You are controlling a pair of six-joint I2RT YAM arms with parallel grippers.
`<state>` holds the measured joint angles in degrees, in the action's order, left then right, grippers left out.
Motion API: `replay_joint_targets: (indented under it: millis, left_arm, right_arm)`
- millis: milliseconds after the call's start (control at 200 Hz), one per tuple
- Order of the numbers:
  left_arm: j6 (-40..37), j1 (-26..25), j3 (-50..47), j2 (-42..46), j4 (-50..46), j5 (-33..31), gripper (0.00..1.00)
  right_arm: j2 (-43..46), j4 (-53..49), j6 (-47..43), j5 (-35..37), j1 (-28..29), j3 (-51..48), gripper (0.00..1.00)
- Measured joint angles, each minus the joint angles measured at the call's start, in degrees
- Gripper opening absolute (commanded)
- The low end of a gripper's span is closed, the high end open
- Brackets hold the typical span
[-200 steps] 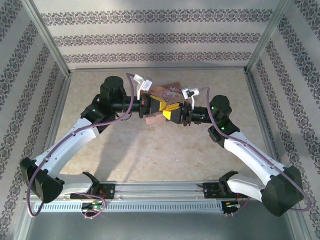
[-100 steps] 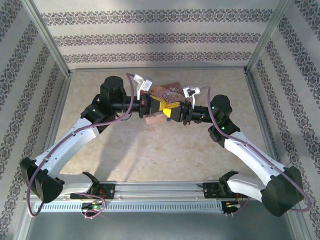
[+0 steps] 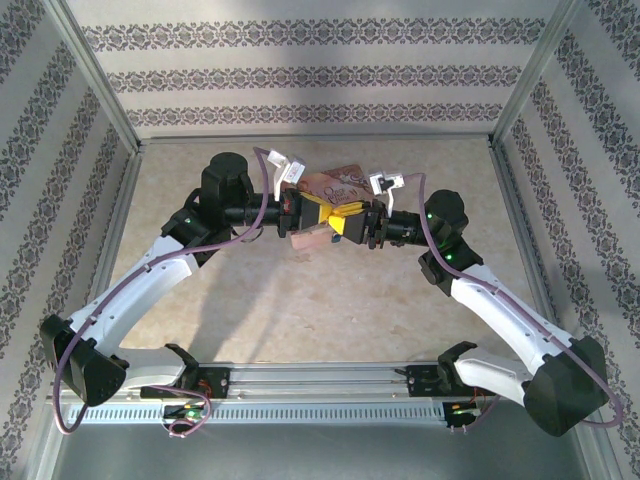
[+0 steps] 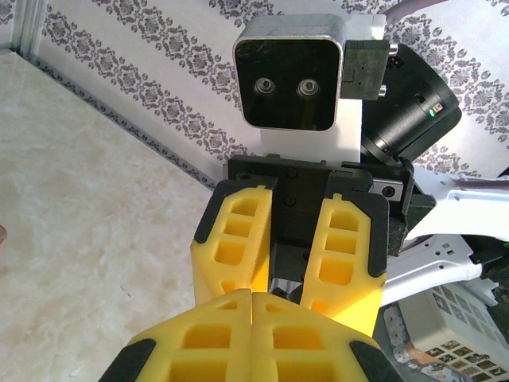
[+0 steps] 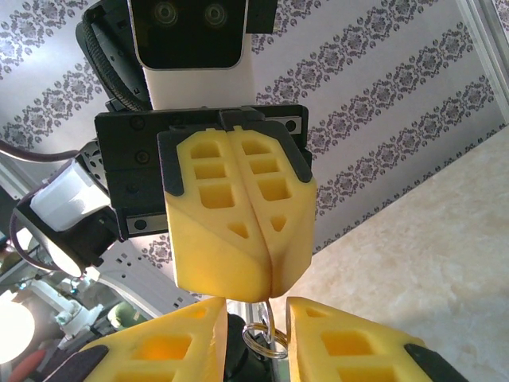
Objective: Unlock the padlock with the key
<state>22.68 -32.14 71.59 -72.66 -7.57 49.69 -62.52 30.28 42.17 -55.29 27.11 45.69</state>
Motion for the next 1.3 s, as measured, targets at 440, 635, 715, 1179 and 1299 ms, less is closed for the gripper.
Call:
replay_joint_targets:
  millis: [440,635,715,1179,1299]
  left_arm:
    - [0.02,0.00,-0.11,0.00,-0.22,-0.42,0.00]
    - [0.00,0.00,-0.11,0.00,-0.22,-0.39,0.00]
    - [0.02,0.00,-0.11,0.00,-0.22,-0.42,0.00]
    - [0.00,0.00,-0.11,-0.02,-0.85,-0.42,0.00]
    - [0.00,0.00,-0.11,-0.04,-1.03,-0.44,0.00]
  right_arm:
    - [-0.85,0.02,-0.04,0.02,0.52,0.00,0.25]
    - [-1.03,-0.07,-0.11,0.31,0.52,0.00,0.31]
    - [-1.03,-0.20,-0.11,0.37,0.52,0.00,0.30]
    - [-1.97,-0.72,-0.35,0.37,1.84,0.00,0.25]
    - [-2.08,-1.03,-0.50,0.42,1.92,0.00,0.23]
